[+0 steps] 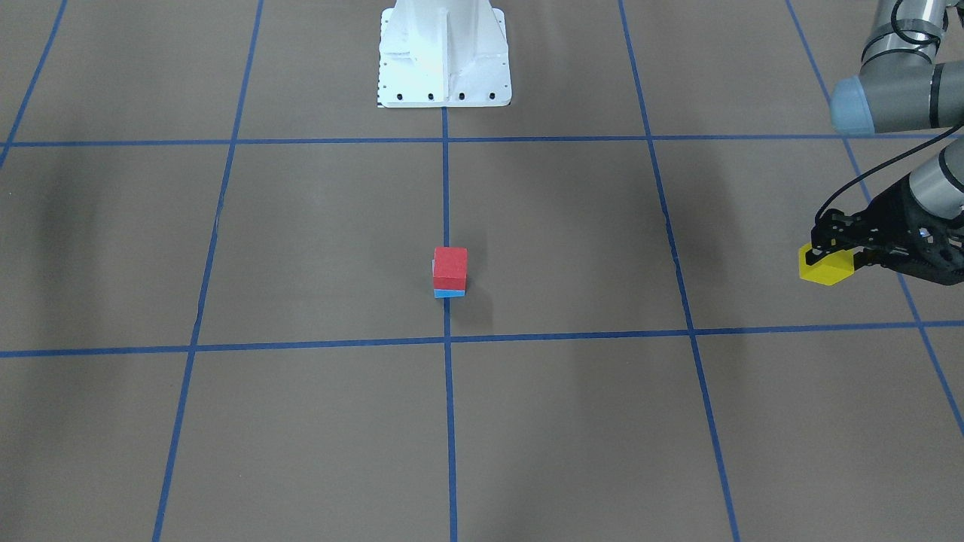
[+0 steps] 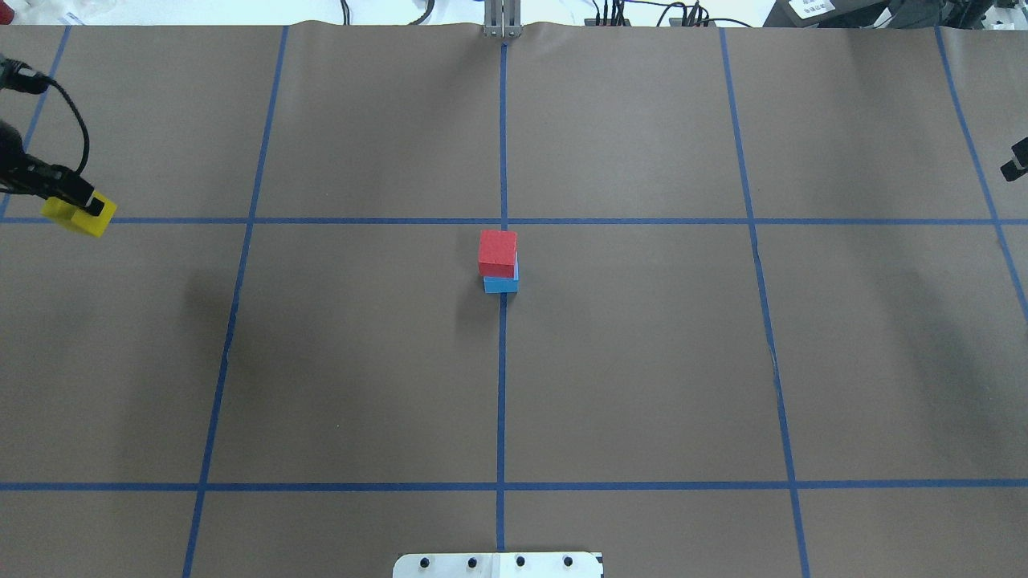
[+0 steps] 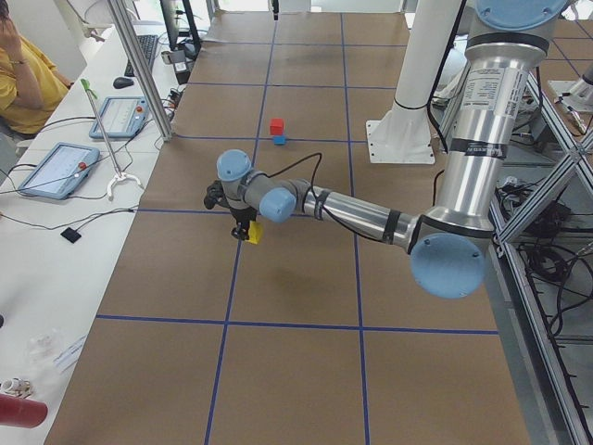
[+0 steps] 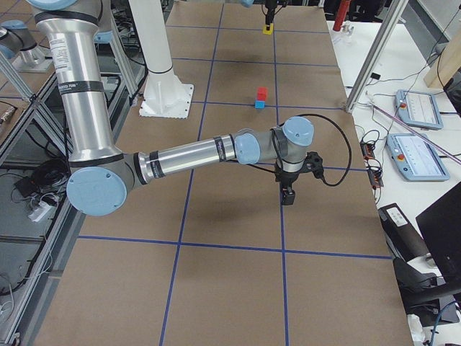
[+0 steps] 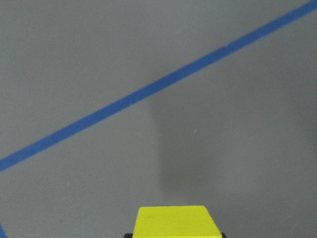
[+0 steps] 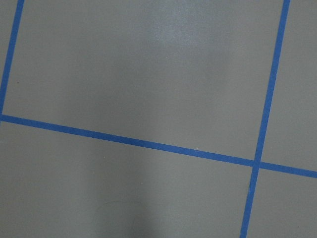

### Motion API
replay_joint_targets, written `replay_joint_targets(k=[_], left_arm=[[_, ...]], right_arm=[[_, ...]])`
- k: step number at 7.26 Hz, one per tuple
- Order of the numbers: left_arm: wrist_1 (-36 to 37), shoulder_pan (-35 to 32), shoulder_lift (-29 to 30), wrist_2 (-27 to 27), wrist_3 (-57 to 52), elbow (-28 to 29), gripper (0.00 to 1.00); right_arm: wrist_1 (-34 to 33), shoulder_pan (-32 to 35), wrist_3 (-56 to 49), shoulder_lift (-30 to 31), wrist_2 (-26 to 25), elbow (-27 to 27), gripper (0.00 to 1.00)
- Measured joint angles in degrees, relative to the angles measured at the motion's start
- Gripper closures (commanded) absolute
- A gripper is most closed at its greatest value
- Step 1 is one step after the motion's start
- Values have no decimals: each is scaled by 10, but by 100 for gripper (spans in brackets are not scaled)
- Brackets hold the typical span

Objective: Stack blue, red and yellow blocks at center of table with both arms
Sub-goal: 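Carry the yellow cube with the left gripper above the red cube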

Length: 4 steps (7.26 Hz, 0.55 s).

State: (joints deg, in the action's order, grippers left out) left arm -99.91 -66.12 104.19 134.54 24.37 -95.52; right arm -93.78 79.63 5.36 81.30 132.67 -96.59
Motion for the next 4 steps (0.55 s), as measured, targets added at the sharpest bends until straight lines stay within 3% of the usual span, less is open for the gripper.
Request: replay_joint_targets(k=[2, 4], left_arm=[[73, 45, 107, -5, 133, -9, 100], [126, 122, 211, -51, 266, -7, 100]], right_arm=[[0, 0, 0, 0, 0, 0, 0], [0, 0, 0, -1, 0, 1, 0]])
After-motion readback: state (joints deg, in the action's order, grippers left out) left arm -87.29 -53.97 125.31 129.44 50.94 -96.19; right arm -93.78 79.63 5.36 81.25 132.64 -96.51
